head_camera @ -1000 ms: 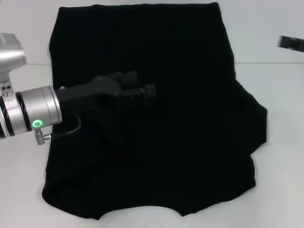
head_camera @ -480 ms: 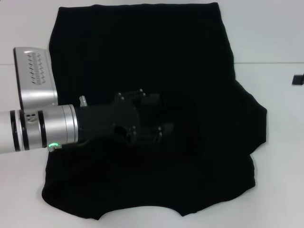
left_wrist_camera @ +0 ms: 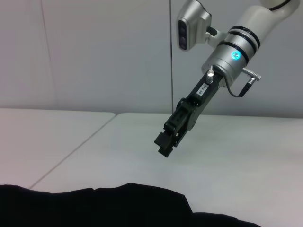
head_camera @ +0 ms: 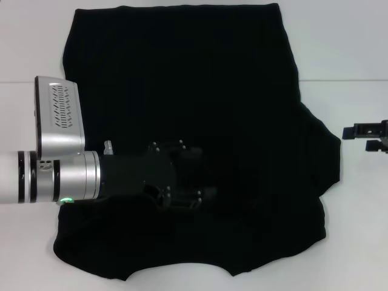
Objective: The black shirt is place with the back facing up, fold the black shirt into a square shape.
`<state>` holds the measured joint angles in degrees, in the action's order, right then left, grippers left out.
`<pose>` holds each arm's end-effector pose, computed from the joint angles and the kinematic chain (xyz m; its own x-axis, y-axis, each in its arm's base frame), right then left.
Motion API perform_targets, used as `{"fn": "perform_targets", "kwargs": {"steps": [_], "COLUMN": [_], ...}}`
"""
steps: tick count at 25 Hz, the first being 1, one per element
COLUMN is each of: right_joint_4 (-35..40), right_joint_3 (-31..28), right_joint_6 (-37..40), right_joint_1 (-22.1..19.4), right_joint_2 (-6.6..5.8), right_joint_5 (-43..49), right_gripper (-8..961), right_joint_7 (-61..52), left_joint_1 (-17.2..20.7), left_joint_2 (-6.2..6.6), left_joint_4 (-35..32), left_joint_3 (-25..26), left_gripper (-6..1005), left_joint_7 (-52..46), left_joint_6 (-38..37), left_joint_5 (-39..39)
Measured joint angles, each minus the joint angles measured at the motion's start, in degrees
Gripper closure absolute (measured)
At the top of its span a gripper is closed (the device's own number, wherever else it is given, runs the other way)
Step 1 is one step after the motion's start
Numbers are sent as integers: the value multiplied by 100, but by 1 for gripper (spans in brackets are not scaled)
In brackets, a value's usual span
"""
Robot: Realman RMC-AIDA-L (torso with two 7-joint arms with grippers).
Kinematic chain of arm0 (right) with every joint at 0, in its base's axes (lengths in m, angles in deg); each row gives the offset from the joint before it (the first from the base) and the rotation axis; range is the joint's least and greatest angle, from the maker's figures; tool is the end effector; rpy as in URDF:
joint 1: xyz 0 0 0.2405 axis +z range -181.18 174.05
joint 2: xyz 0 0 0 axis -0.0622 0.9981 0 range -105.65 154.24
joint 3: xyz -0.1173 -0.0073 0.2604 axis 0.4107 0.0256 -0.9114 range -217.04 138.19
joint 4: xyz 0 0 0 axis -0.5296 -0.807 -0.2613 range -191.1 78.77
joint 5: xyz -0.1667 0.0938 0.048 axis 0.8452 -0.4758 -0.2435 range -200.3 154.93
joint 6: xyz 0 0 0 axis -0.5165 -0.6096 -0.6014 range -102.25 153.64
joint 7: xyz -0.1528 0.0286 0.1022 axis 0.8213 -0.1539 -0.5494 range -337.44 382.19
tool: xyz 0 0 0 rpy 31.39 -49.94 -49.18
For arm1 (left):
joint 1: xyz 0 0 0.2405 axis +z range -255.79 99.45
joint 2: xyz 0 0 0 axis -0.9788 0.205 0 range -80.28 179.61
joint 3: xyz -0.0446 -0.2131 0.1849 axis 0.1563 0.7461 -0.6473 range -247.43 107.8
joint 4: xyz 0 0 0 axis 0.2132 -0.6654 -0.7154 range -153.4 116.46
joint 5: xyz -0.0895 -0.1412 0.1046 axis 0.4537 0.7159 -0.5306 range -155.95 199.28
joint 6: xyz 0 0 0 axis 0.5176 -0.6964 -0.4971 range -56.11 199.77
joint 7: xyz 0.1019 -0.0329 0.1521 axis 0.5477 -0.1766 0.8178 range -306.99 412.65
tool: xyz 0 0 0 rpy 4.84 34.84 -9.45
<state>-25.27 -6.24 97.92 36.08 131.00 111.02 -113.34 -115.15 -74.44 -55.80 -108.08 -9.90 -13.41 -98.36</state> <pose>0.3298 0.4305 0.0309 0.1790 -0.8530 -0.4902 -0.9821 -0.1254 -0.1404 -0.2165 0.3636 -0.0924 0.9060 0.0353 0.4217 0.1496 -0.9589 -0.2412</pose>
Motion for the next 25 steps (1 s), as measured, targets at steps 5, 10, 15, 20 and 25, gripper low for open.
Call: {"fn": "perform_targets", "kwargs": {"steps": [5,10,15,20,25], "right_joint_4": [-190,-448,-573,-575,-575], "right_joint_3": [165,441,641,747,751], "right_joint_6": [-108,-369,-647,-821,-862], "right_joint_1": [45,112,180,208,182], "right_joint_2": [20,77,189,284,299], "right_joint_5": [14,18,21,24,24], "right_gripper": [230,231,233,234,235], "right_joint_7": [-11,-17,-10,-16,-18], "left_joint_1": [7,43,59,67,68], "left_joint_2": [0,-11,-17,-18,-17], "left_joint_4": [30,54,59,59,66], "left_joint_3": [12,29,44,99,120], "left_gripper": [172,172,172,172,171], "left_joint_7": [-4,-12,-63,-71,-96], "left_joint_6": [26,27,26,29,33], "left_joint_5": [-27,1,13,23,27]}}
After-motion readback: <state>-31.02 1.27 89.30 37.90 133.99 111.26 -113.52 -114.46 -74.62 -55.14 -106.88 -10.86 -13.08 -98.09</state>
